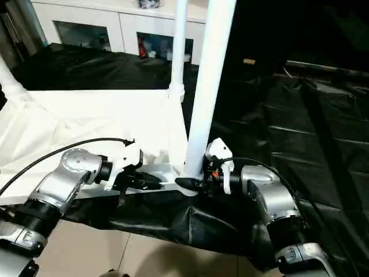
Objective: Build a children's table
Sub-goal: Rotate leg to tighten
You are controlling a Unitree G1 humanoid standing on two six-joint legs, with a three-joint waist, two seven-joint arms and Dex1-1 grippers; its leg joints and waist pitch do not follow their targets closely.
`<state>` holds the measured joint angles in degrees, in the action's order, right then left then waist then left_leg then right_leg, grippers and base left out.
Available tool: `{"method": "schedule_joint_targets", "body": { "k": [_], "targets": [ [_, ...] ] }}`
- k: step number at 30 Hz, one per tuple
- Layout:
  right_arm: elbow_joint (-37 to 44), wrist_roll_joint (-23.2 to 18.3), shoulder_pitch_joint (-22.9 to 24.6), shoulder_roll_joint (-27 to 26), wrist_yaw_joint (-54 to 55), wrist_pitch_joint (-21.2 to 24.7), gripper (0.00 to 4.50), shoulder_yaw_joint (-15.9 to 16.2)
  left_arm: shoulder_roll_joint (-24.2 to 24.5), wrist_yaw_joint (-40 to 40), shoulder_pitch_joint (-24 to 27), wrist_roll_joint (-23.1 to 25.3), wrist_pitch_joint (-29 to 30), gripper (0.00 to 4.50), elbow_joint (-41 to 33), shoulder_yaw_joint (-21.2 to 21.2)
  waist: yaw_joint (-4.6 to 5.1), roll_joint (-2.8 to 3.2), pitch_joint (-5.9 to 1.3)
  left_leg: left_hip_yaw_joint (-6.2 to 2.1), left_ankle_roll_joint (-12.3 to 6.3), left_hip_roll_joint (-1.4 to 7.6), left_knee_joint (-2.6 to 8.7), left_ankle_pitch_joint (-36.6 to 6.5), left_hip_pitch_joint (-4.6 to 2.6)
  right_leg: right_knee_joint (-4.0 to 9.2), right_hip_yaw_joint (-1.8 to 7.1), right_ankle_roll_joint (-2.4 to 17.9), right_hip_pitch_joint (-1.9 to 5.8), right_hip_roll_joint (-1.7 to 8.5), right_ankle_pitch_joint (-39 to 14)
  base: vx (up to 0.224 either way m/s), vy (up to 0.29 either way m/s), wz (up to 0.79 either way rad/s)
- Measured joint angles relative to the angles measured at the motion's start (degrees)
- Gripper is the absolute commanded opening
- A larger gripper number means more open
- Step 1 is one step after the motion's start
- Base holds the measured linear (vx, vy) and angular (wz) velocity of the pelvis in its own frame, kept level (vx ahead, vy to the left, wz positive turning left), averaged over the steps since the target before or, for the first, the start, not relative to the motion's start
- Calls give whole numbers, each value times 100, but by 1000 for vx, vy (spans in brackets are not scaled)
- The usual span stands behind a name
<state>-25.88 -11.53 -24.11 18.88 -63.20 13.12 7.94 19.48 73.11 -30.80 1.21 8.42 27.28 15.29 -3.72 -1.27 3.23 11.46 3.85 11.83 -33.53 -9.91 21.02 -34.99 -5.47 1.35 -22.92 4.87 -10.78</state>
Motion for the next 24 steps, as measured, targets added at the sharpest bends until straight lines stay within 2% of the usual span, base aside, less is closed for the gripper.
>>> {"method": "schedule_joint_targets", "body": {
  "k": [5,9,11,14,15,16,18,20,22,24],
  "targets": [
    [-704,154,-341,-552,1362,-265,275,-317,-268,-802,-172,106,222,0,271,-153,154,5,-3,-2,1,-2,-3,1,-7,-5,2,2,0,0,3,0,0,0],
    [-1186,237,-616,-895,2331,-423,274,-521,-533,-1397,-390,198,259,0,638,-202,164,29,-14,-6,2,-3,-2,1,-8,-5,2,1,4,0,2,0,0,0],
    [-1668,272,-933,-1249,3222,-547,273,-721,-771,-1880,-655,304,236,0,1068,-259,174,46,-17,-6,1,-5,-7,1,-7,-5,3,1,5,0,3,0,0,0],
    [-2229,368,-1290,-1547,4130,-805,273,-855,-1004,-2411,-852,393,188,0,1399,-287,175,57,-20,-6,1,-6,-7,1,-6,-1,3,2,8,0,3,0,0,0],
    [-2318,388,-1326,-1586,4234,-892,273,-870,-1029,-2471,-861,408,168,0,1426,-297,173,66,-25,-6,1,-6,-7,1,-5,-1,3,1,8,0,3,0,0,0],
    [-2389,417,-1356,-1607,4287,-969,308,-870,-1031,-2495,-862,416,132,0,1445,-297,169,77,-32,-6,1,-6,-6,1,-4,0,3,0,8,0,2,0,0,0],
    [-2442,458,-1373,-1618,4311,-1052,342,-869,-1031,-2509,-865,422,73,0,1466,-294,160,86,-35,-6,1,-6,-1,1,-2,-1,3,-1,6,0,1,0,0,0],
    [-2471,493,-1374,-1617,4206,-1083,350,-868,-1024,-2455,-856,422,29,0,1467,-287,159,86,-34,-7,0,-6,-2,1,1,-2,2,-1,4,0,1,0,0,0],
    [-2474,507,-1372,-1579,3994,-1102,377,-853,-967,-2354,-834,420,-34,0,1461,-293,160,86,-34,-7,0,-5,-4,1,1,-2,2,-1,4,0,2,0,0,0],
    [-2438,518,-1331,-1438,3510,-1151,385,-726,-857,-2077,-753,385,-104,0,1372,-278,168,86,-34,-6,0,-5,-3,1,1,-2,2,-1,4,0,2,0,0,0]
  ]
}}
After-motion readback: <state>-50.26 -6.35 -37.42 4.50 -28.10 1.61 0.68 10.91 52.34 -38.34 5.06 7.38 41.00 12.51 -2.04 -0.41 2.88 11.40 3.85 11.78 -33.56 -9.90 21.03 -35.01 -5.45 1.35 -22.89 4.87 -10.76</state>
